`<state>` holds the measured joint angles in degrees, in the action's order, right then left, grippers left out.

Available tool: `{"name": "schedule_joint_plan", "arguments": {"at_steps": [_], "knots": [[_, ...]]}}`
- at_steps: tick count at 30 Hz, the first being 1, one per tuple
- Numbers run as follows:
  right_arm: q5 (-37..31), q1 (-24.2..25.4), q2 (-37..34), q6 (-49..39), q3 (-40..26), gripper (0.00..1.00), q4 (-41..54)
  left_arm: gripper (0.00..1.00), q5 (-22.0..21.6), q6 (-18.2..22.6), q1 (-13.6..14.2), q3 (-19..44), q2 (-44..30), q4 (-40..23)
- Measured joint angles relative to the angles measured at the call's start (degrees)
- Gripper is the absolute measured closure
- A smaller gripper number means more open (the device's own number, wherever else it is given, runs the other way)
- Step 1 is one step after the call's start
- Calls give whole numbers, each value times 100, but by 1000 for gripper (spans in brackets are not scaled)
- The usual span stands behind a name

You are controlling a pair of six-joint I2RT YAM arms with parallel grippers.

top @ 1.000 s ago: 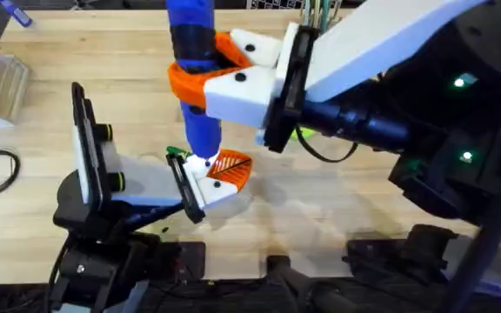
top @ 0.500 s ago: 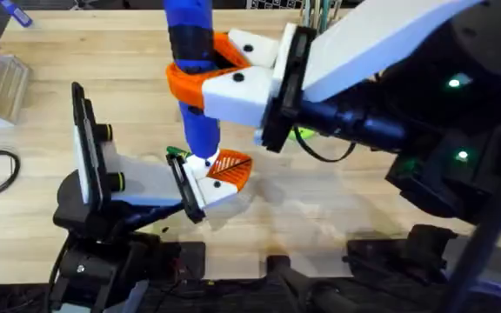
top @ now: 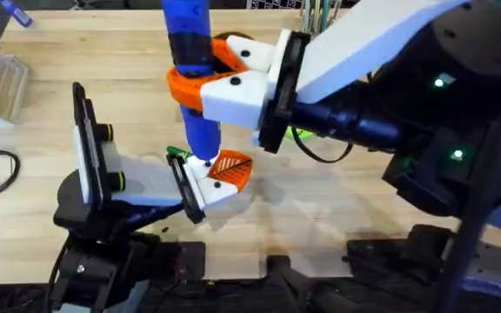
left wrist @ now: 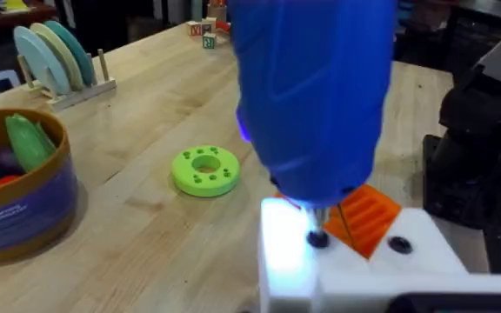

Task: Pick up the gripper from the table and insert it into the empty holder that is missing its gripper. Then pick up a screw, insert it into the mounting hole, and use the screwdriver to tighten it. Finally, clean up the table by picking up the vegetable and placing it into the bucket.

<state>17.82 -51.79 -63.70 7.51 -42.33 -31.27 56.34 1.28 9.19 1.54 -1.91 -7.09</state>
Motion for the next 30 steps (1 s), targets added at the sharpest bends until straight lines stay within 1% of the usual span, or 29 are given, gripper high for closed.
{"name": "schedule_joint_plan", "arguments": {"at_steps": [16,19,22,24,27,30], "knots": [[3,-2,-2,-2,2,976,-66,990,4,0,0,0,0,0],[68,-7,-65,22,74,976,-524,990,-7,7,0,0,22,65],[87,11,-133,24,131,976,-1276,990,0,9,0,-9,44,20],[68,74,-57,0,122,976,-1696,990,2,7,4,-9,42,20],[69,202,55,-23,122,976,-1826,990,2,7,4,-10,42,20],[70,400,57,-41,122,976,-1759,990,2,7,4,-10,42,20]]}}
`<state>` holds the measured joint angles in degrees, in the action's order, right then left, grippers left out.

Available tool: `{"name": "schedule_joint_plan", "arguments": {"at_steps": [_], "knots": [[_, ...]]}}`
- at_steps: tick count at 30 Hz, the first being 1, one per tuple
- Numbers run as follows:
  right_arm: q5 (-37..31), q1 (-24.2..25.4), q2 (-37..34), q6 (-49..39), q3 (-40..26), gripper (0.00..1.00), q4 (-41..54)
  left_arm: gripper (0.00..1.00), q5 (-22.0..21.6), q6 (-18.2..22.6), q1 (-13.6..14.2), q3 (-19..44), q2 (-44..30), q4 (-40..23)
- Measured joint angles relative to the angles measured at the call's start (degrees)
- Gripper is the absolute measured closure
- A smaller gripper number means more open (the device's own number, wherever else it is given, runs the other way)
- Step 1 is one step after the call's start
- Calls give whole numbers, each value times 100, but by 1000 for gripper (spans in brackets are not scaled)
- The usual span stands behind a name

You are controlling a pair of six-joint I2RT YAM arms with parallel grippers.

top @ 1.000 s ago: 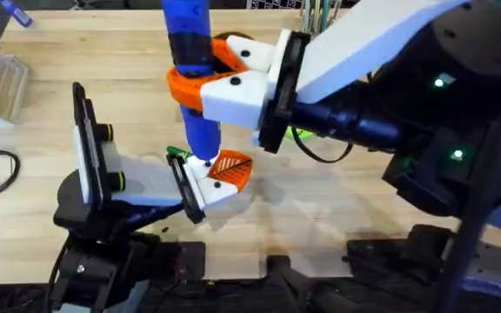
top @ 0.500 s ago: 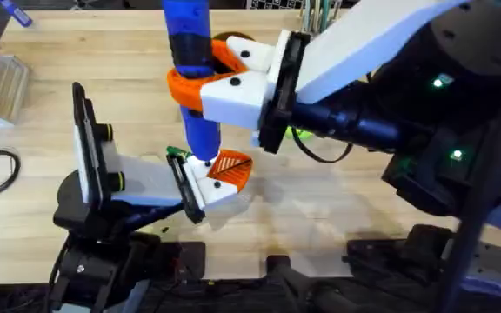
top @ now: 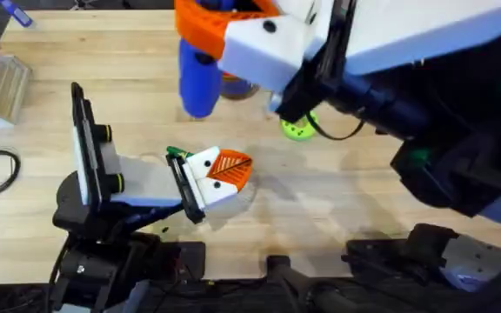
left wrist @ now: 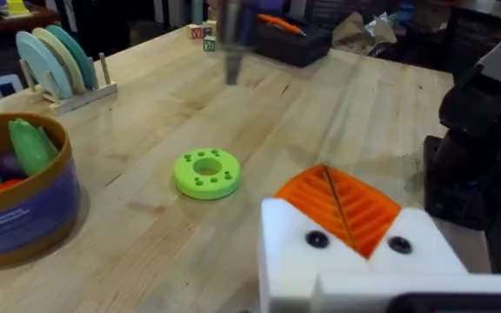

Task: Pick up the gripper from the table and insert it into the empty holder that is missing its gripper. Then pick up a screw, insert it into the mounting hole, and use the screwdriver to tighten it. Finally, clean up the table by picking up the vegetable and placing it into the bucket.

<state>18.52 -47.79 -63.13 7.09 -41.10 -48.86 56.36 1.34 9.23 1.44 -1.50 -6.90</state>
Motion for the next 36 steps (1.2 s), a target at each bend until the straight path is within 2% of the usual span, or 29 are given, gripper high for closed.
{"name": "schedule_joint_plan", "arguments": {"at_steps": [4,7,11,16,19,22,27,31,34,36], "knots": [[-20,417,2,-489,0,976,519,990,0,0,0,1,0,0],[-288,864,1,-1208,0,976,1605,990,0,0,0,1,0,0],[-1155,1607,-46,-2682,0,976,3023,990,0,0,0,1,0,0],[-2409,2477,-252,-4623,0,976,3808,990,0,0,0,1,0,0],[-2840,2921,-588,-5745,0,976,4077,990,0,0,0,1,0,0],[-3035,3105,-1055,-6613,0,976,4080,990,0,0,0,1,0,0],[-3109,3126,-2010,-7918,0,976,4072,990,0,0,0,1,0,0],[-3115,3126,-2703,-8465,0,976,4108,990,0,0,0,1,0,0],[-3140,3117,-2905,-8672,-18,976,4224,990,0,0,0,-1,0,0],[-3136,3117,-2907,-8735,-81,871,4349,990,-1,0,0,1,0,0]]}}
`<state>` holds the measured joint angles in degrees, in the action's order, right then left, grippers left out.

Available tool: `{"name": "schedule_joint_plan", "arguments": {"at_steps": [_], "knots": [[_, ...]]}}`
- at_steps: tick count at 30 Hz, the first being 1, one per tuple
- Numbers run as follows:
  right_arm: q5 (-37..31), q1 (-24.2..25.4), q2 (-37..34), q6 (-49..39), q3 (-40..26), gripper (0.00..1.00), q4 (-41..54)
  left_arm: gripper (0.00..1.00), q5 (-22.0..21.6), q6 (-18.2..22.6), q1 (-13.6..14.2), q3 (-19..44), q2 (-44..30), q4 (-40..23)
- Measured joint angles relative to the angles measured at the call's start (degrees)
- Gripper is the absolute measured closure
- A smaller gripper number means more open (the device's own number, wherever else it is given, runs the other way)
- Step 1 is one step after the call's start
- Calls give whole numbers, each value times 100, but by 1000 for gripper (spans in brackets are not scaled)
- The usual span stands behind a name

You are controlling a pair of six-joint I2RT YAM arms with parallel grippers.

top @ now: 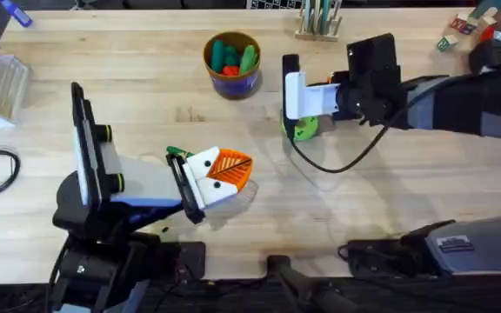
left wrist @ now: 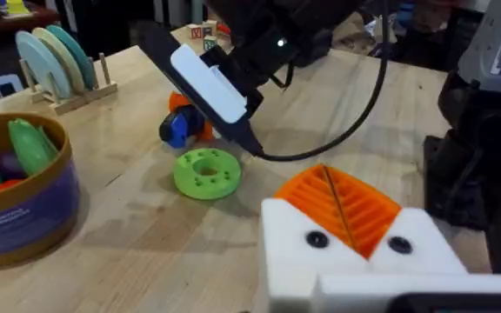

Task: Pick up the gripper from the table and insert it into the empty holder that is missing its gripper. Then pick up a screw, insert it into the mounting hole, and use the screwdriver to tighten it. Finally, clean up the table by picking up the vegetable and placing it into the bucket.

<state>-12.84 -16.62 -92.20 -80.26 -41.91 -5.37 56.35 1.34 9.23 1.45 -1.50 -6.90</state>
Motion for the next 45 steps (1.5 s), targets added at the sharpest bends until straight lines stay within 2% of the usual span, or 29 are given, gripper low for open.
{"name": "schedule_joint_plan", "arguments": {"at_steps": [2,6,7,14,16,19,21,22,25,28,30,32,34,36,39,45], "knots": [[-2,-2,14,-43,-76,671,104,990,1,0,0,0,0,0],[-27,-2,67,-18,-199,98,157,990,1,0,0,-1,0,0],[-42,-2,89,35,-238,36,167,990,0,0,0,-1,0,0],[-129,-50,233,791,-249,11,498,990,1,0,0,0,0,0],[-125,-188,558,1592,-236,10,943,804,3,13,0,0,0,0],[-127,-208,919,2344,-253,11,1362,340,1,17,0,-2,0,0],[-129,-225,1180,2828,-300,11,1714,66,2,5,0,0,0,0],[-129,-246,1300,3037,-323,11,1815,27,1,3,0,0,2,0],[-127,-396,1676,3666,-393,10,1945,16,-34,0,0,-2,0,35],[-122,-564,2029,4133,-454,9,1948,15,-94,-8,0,-39,0,531],[-120,-670,2210,4331,-482,10,1948,15,-240,-122,0,-9,0,855],[-122,-767,2323,4451,-487,10,1950,15,-575,-369,2,146,0,720],[-120,-871,2390,4533,-487,10,1954,15,-1085,-647,0,483,0,126],[-120,-981,2416,4588,-487,10,1954,15,-1739,-967,0,1013,-51,-876],[-111,-1121,2422,4629,-487,10,1952,16,-2704,-1380,0,1864,-395,-2042],[-103,-1241,2422,4668,-487,10,1902,15,-4042,-1421,0,3317,-1771,-3623]]}}
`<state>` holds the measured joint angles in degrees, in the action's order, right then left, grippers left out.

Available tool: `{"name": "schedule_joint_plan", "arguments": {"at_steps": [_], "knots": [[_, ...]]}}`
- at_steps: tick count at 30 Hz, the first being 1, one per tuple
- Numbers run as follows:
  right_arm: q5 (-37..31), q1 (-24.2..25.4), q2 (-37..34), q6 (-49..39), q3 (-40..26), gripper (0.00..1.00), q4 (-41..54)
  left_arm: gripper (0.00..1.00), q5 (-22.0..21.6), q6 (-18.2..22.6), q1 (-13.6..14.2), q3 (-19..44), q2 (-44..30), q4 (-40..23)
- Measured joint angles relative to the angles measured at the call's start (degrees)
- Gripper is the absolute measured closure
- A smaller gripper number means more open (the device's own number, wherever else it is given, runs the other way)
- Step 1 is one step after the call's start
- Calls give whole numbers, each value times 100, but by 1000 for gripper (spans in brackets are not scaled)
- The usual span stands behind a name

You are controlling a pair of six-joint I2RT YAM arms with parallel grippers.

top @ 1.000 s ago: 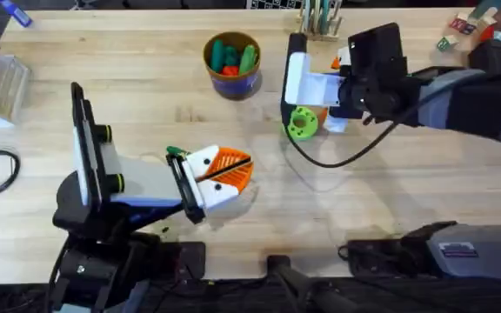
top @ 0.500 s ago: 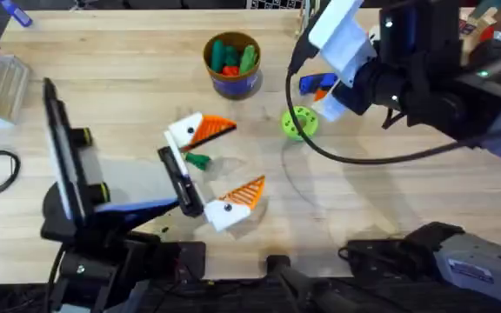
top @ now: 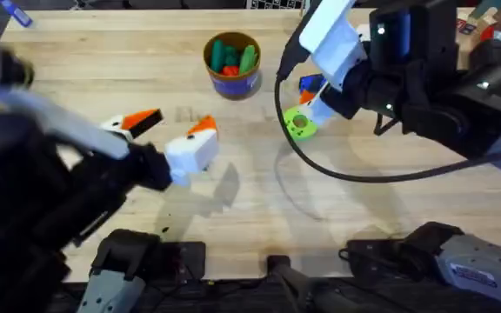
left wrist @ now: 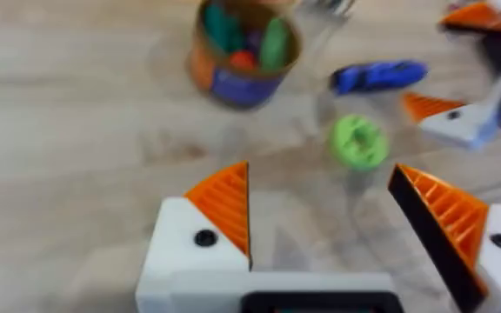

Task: Pick up the gripper from the table and insert it into the empty holder that is missing its gripper. Then pick up a screw, insert it into the mounting hole, and use the screwdriver to tighten it. Finally, clean up the table by picking up the vegetable and placing it into the bucket.

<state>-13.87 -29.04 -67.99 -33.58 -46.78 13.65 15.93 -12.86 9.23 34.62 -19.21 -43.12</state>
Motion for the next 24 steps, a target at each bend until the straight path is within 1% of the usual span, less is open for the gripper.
{"name": "schedule_joint_plan", "arguments": {"at_steps": [3,6,8,10,13,15,17,19,20,22,24], "knots": [[0,0,0,19,0,10,-2,15,-401,-9,0,561,-932,-642],[0,0,0,20,0,10,0,15,-521,-285,0,1027,-1925,-1069],[-1,0,0,20,0,9,0,15,-455,-519,0,1246,-2483,-1203],[0,0,0,20,0,10,2,15,-258,-724,0,1339,-2930,-1208],[0,0,0,20,0,11,0,15,101,-1005,0,1354,-3437,-1366],[0,0,0,21,0,10,1,15,138,-1262,2,1354,-3771,-1413],[0,0,0,21,0,10,2,15,7,-1889,1,1356,-4121,-1568],[0,0,0,20,0,10,2,15,-198,-2704,2,1356,-4484,-1743],[0,0,0,22,0,10,2,15,-275,-3026,2,1356,-4670,-1723],[0,0,0,22,0,11,2,16,-395,-3505,0,1356,-5024,-1551],[0,0,0,22,0,10,2,15,-467,-3849,2,1356,-5406,-1365]]}}
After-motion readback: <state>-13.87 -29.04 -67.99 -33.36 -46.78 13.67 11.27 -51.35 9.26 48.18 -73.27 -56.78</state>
